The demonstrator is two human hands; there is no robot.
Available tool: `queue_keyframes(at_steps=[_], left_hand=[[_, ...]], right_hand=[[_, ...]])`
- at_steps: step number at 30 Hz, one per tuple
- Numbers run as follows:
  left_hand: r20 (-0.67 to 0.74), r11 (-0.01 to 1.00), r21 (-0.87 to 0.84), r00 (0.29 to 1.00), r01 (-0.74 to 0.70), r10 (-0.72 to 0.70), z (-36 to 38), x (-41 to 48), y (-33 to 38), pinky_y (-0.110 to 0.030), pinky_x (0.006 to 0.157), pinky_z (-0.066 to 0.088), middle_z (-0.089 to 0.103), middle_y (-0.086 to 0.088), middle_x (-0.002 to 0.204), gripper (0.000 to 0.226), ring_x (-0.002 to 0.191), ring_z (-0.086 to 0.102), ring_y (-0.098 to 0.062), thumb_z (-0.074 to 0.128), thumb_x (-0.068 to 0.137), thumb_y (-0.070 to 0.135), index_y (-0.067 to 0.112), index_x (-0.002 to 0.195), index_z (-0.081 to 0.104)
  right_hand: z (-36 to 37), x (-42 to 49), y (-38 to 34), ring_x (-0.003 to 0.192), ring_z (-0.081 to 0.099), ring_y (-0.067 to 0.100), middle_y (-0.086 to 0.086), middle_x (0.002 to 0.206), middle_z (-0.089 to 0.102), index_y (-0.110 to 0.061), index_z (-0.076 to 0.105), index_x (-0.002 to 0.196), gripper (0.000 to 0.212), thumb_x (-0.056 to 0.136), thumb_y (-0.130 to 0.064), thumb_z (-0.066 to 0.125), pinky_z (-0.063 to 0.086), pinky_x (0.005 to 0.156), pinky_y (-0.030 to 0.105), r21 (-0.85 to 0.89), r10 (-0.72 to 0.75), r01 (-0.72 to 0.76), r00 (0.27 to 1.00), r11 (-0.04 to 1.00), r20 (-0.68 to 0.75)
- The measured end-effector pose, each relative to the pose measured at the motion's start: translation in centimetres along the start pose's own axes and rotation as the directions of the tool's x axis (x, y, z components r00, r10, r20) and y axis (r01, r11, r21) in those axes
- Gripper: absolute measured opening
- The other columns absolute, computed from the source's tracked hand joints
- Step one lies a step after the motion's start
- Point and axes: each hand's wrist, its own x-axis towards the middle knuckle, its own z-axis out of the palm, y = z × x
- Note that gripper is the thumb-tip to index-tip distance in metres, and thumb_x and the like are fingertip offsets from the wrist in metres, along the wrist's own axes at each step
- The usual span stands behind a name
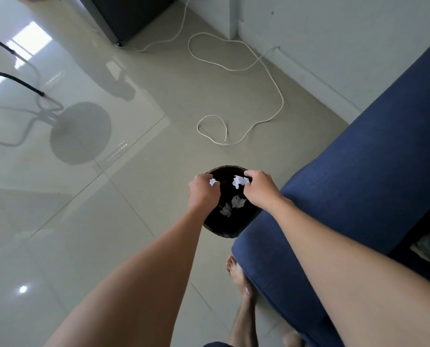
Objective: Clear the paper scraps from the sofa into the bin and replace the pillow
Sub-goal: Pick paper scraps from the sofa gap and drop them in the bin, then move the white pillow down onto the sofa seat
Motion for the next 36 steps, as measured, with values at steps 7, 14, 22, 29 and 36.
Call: queue_keyframes(at_steps=[7,14,22,29,36], left_hand=[[-0.018,0.961,0.218,0.984,-0.171,0.179,-0.1,-3.6,5.3,-0.034,0.097,0.045,0.06,-0.004,0.133,0.039,0.125,0.054,-0.025,0.051,0.094,0.033,0.018,0.129,0.06],[0.184,0.712,0.475,0.85,-0.517,0.494,4.4,-9.7,15.8,-0.04,0.098,0.043,0.048,-0.004,0.141,0.043,0.131,0.047,-0.024,0.047,0.097,0.038,0.018,0.135,0.053],[0.383,0.414,0.531,0.645,-0.739,0.661,14.9,-18.9,24.8,-0.04,0.104,0.038,0.049,-0.007,0.136,0.042,0.133,0.041,-0.024,0.045,0.097,0.038,0.014,0.131,0.055],[0.549,0.251,0.451,0.488,-0.857,0.679,27.0,-28.7,27.8,-0.039,0.113,0.028,0.035,-0.011,0.153,0.045,0.146,0.023,-0.025,0.044,0.099,0.035,0.011,0.136,0.048],[0.536,0.147,0.453,0.4,-0.879,0.743,34.8,-33.7,30.4,-0.038,0.115,0.029,0.015,-0.007,0.162,0.055,0.15,0.011,-0.02,0.044,0.099,0.036,0.014,0.148,0.032]], right_hand=[[-4.1,-2.4,0.7,0.112,0.056,0.024,0.016,0.146,0.045,-0.006,0.039,0.144,0.048,0.096,-0.009,0.041,0.043,0.103,0.039,0.05,-0.068,0.075,0.988,0.996,-0.136],[-13.2,-7.0,5.8,0.141,0.035,0.027,0.009,0.155,0.034,-0.007,0.04,0.143,0.047,0.097,-0.015,0.044,0.035,0.113,0.042,0.086,-0.016,0.048,0.94,0.995,-0.34],[-22.6,-14.3,18.1,0.144,0.029,0.024,0.008,0.157,0.029,-0.008,0.04,0.143,0.05,0.095,-0.021,0.047,0.029,0.116,0.041,0.201,0.14,-0.029,0.815,0.979,-0.563],[-27.0,-21.8,30.6,0.138,0.037,0.029,0.012,0.15,0.038,-0.003,0.045,0.136,0.044,0.095,-0.019,0.047,0.034,0.112,0.042,0.279,0.283,-0.121,0.689,0.953,-0.668],[-29.9,-26.5,39.7,0.13,0.046,0.029,0.014,0.141,0.048,0.0,0.048,0.131,0.04,0.094,-0.014,0.052,0.041,0.107,0.041,0.277,0.299,-0.128,0.569,0.952,-0.766]])
